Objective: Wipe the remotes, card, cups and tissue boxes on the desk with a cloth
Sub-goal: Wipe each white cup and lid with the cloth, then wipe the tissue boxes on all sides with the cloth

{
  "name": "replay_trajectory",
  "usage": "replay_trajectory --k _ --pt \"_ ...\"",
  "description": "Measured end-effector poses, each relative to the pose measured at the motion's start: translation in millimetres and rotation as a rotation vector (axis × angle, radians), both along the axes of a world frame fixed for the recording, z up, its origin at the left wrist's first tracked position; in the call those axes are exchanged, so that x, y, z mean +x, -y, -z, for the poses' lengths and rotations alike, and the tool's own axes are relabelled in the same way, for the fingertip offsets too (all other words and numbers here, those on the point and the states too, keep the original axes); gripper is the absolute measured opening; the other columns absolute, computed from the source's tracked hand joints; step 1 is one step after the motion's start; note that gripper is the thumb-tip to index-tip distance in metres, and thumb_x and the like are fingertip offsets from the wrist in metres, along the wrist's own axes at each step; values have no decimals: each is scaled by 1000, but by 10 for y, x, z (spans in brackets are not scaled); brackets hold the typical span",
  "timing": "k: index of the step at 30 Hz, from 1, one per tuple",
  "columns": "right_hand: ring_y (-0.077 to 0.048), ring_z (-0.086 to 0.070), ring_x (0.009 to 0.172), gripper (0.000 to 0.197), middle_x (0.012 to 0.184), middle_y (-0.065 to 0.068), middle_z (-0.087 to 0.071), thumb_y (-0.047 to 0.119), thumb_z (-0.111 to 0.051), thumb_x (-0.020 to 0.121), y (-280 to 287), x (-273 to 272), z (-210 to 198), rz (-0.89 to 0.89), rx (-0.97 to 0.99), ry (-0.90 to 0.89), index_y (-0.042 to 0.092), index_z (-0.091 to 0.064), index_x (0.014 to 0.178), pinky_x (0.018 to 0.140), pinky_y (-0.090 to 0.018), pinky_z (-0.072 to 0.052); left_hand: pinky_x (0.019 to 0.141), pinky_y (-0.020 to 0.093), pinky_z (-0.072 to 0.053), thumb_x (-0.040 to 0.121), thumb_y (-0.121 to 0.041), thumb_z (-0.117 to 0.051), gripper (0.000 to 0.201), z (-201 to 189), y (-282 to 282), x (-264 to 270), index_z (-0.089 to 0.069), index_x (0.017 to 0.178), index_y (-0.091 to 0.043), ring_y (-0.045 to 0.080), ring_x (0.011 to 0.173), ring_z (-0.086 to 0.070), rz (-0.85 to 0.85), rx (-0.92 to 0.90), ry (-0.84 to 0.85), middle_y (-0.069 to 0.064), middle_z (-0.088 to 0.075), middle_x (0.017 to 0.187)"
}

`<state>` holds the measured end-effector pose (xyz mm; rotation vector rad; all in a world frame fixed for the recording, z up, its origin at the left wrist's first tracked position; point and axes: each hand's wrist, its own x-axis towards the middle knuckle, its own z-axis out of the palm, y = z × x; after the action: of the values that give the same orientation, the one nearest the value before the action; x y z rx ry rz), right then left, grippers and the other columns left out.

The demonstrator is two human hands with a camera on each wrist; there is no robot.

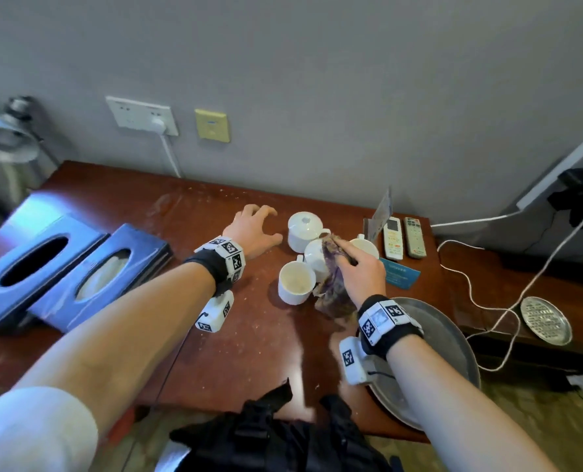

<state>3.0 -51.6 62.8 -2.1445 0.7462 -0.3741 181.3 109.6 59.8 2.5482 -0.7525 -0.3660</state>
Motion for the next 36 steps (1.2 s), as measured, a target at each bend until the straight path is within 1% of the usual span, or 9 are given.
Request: replay_trajectory --k 3,5,8,12,15,21,28,33,36 --pt "-19 -56 122 32 128 5 -65 22 -60 94 -195 39 34 -76 20 7 31 -67 124 109 -32 -41 87 35 -47 87 -48 -64 52 -21 -331 -163 -47 134 -36 21 128 -42 -54 16 28 0 -36 148" --pt "-18 -55 122 31 127 6 -66 21 -60 94 -357 77 64 -123 31 8 32 -68 122 108 -27 -40 85 34 -49 86 -49 -64 51 -9 -569 -241 -48 133 -36 18 125 -43 -61 25 18 -2 -37 146" --pt "-15 -58 118 32 127 6 -66 20 -59 95 -620 152 79 -229 -1 -14 29 -67 125 95 -15 -35 90 34 -49 86 -48 -65 52 10 -934 -309 -47 134 -36 18 125 -44 -84 38 -9 -2 -35 147" --pt "-19 -59 114 33 127 2 -66 20 -58 95 -968 289 87 -335 -55 -79 30 -66 126 90 -12 -33 99 39 -45 83 -48 -67 54 67 -1427 -335 -49 132 -35 19 126 -42 -167 36 -6 0 -40 142" --pt "-19 -60 117 33 128 5 -65 20 -58 94 -1199 438 154 -388 -46 -93 32 -67 124 97 -18 -39 104 42 -43 82 -47 -69 58 112 -1786 -298 -49 135 -32 21 131 -40 -228 40 -20 1 -40 142" --pt "-27 -67 91 32 112 -3 -73 21 -60 92 -1750 786 336 -452 -105 -155 35 -70 119 89 -33 -52 105 42 -41 82 -47 -71 66 201 -2574 -113 -45 141 -29 28 136 -37 -282 144 -53 8 -33 150" --pt "-31 -66 90 31 109 -6 -74 23 -61 92 -2373 1161 535 -493 -102 -208 35 -70 119 87 -39 -53 115 42 -30 81 -51 -71 71 465 -3303 139 -42 143 -30 31 145 -24 -324 254 -78 11 -23 159" --pt "-30 -66 82 28 103 -6 -75 25 -61 93 -2654 1419 613 -490 -113 -228 35 -70 118 78 -36 -55 120 54 -12 78 -62 -70 87 650 -3461 243 -30 151 -35 35 149 -6 -230 433 -111 14 -7 163" --pt "-31 -67 85 26 95 -7 -76 30 -60 94 -2717 1525 636 -471 -109 -238 37 -70 117 80 -37 -56 120 58 -10 75 -64 -72 94 739 -3486 330 -25 152 -37 39 150 -2 -189 489 -144 13 2 164"
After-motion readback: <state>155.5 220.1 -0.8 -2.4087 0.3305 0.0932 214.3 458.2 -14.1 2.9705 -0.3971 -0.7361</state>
